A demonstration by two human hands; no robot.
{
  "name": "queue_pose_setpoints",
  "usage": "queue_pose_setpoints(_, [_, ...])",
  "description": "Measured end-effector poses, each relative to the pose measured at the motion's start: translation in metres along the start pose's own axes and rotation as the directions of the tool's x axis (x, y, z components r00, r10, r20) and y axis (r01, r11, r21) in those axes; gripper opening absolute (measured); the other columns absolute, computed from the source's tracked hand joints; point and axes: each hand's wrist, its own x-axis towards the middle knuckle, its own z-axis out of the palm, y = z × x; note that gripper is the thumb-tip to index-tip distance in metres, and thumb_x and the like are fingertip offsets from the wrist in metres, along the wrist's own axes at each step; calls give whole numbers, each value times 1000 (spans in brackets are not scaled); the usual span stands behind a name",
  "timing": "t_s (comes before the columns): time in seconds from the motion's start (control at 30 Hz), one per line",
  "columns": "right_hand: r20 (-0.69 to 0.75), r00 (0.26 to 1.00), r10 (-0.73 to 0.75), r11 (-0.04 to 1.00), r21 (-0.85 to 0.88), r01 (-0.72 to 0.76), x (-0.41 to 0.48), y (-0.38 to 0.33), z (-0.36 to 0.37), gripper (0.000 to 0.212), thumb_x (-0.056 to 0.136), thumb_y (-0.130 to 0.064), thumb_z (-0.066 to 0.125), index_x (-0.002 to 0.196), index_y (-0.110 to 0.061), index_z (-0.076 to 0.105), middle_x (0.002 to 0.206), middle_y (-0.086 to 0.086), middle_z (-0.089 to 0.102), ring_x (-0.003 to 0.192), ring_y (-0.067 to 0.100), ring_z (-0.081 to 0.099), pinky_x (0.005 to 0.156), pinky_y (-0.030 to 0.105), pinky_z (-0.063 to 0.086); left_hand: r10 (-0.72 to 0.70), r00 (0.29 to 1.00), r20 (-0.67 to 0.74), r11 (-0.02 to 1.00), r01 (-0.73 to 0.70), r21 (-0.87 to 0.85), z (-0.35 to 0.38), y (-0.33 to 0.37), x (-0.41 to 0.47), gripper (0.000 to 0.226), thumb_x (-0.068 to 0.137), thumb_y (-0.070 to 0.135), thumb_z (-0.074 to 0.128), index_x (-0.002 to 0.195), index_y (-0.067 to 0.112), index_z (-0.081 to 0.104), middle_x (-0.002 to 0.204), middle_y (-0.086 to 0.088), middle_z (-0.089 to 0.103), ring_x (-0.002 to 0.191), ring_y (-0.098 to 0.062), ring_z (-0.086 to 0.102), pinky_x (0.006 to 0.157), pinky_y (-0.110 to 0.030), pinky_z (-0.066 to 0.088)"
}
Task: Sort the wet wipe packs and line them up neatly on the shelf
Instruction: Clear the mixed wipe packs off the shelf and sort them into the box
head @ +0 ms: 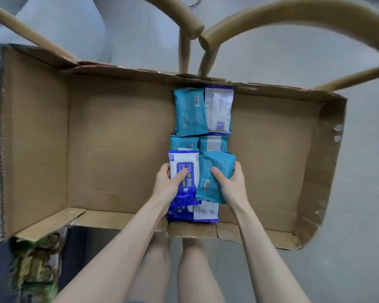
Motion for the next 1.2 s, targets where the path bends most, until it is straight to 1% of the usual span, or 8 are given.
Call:
queue_pose_setpoints(0.2, [51,993,104,995,6,-105,8,60,-11,24,90,-3,61,107,-13,47,102,2,64,82,8,67,64,23,55,-72,997,-28,997,72,9,-7,-68,11,17,89,15,64,99,24,53,98,4,67,86,-10,68,71,-30,58])
queue_pose_setpoints(0.3, [73,989,128,992,-30,-126,6,89,-14,27,89,-5,63,109,-14,47,106,1,63,92,13,66,74,27,56,-91,994,-52,993,95,64,-13,-97,13,18,90,15,63,103,22,53,106,-2,67,90,-12,66,78,-34,57])
queue_pose_setpoints(0.37, [52,994,98,985,-150,-89,5,107,-14,29,87,-16,66,108,-21,47,113,2,54,106,17,57,92,36,50,-24,995,-96,983,41,180,-11,-112,16,23,90,14,63,110,17,52,112,-6,63,91,-12,63,81,-30,53])
queue_pose_setpoints(0.53, [-17,998,-52,891,-452,39,-4,129,-8,62,90,-21,63,142,-12,30,128,0,30,114,2,25,103,19,21,277,934,-224,816,-106,567,-3,-138,19,56,87,19,66,136,11,40,126,-4,36,115,-14,36,91,-12,22])
queue_pose_setpoints(0.77, [35,995,-96,729,-678,94,-2,137,-5,77,96,-33,52,151,-12,3,145,11,33,129,28,32,105,38,25,274,957,-98,802,-170,573,-12,-149,28,53,91,29,59,138,15,38,128,-7,42,118,-17,45,96,-25,35])
queue_pose_setpoints(0.93, [64,997,-44,639,-765,77,0,121,-11,74,94,-38,53,149,-9,13,137,12,45,123,32,45,99,48,38,206,977,-47,726,-121,677,-18,-132,26,46,93,29,56,134,14,41,127,-7,47,112,-21,52,90,-31,40])
queue_pose_setpoints(1.03, [74,996,-39,483,-871,84,-2,104,-16,59,95,-36,50,142,-7,29,132,12,50,117,33,49,95,46,41,157,987,25,640,-121,759,-26,-114,22,36,94,24,53,128,14,49,126,-8,57,113,-26,54,93,-37,44])
queue_pose_setpoints(1.2, [221,964,-151,303,-917,257,-32,56,-16,42,97,-31,46,133,-9,42,131,11,49,116,30,47,92,39,38,234,971,50,578,-180,796,-36,-78,-14,28,94,23,52,119,12,55,122,-5,61,110,-25,57,93,-42,46])
